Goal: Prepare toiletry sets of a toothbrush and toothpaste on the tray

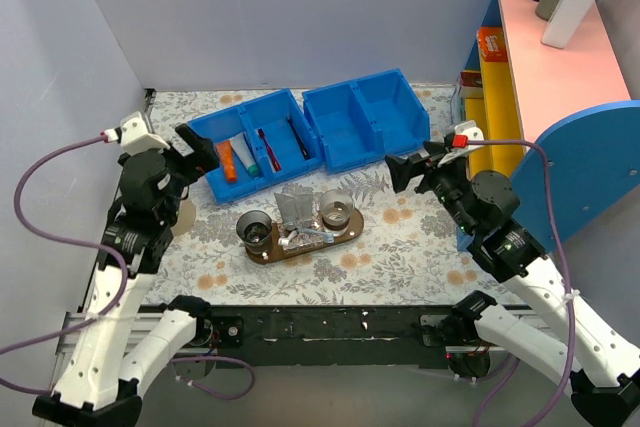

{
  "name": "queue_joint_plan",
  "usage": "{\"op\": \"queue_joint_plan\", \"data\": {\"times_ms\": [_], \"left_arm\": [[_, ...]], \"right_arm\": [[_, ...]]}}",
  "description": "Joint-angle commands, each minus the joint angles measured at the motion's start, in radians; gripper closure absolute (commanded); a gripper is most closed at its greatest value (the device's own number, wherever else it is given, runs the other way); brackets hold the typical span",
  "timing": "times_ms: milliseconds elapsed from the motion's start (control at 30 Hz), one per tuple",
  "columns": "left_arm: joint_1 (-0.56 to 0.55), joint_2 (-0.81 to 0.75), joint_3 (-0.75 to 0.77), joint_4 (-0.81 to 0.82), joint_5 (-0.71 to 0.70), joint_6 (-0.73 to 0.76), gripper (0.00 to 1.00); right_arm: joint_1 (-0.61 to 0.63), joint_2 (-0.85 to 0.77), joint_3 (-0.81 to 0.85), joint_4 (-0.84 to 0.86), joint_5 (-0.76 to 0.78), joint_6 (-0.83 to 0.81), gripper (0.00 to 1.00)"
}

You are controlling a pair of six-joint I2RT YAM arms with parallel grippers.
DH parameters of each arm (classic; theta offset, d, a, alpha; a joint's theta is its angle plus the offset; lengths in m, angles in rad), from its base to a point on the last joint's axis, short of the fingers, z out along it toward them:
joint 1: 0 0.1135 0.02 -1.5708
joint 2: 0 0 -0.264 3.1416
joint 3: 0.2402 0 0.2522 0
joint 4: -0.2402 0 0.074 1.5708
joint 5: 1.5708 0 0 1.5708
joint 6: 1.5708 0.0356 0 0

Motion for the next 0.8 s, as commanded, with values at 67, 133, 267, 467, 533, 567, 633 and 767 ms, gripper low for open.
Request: {"op": "queue_joint_plan", "data": {"times_ms": [67,133,267,467,533,567,633,767], "left_arm": [[0.004,-0.098,0.03,-0.135,-0.093,0.031,0.02],[0.004,-0.112,0.033,-0.16,-0.108,0.039,0.02],[0.004,-0.137,0.03,-0.165,-0.094,0.047,0.02],[0.004,-0.123,0.039,-0.183,-0.08,0.03,0.02],[0.004,-0.126,0.036,-0.177,-0.071,0.031,0.02],[0.005,-0.129,0.033,-0.169,-0.056,0.038,0.02],[0.004,-0.134,0.032,-0.163,-0.045,0.038,0.02],[0.004,-0.131,0.032,-0.154,-0.034,0.035,0.02]], "right_arm": [[-0.003,-0.05,-0.01,-0.027,0.032,0.02,0.03],[-0.003,-0.057,-0.012,-0.027,0.04,0.019,0.03],[-0.003,-0.07,-0.018,-0.056,0.043,0.019,0.03],[-0.003,-0.065,-0.024,-0.058,0.054,0.011,0.03],[-0.003,-0.065,-0.021,-0.064,0.056,0.005,0.03],[-0.003,-0.065,-0.021,-0.064,0.056,0.003,0.03],[-0.003,-0.065,-0.019,-0.072,0.059,-0.003,0.03],[-0.003,-0.065,-0.021,-0.072,0.062,-0.003,0.03]]}}
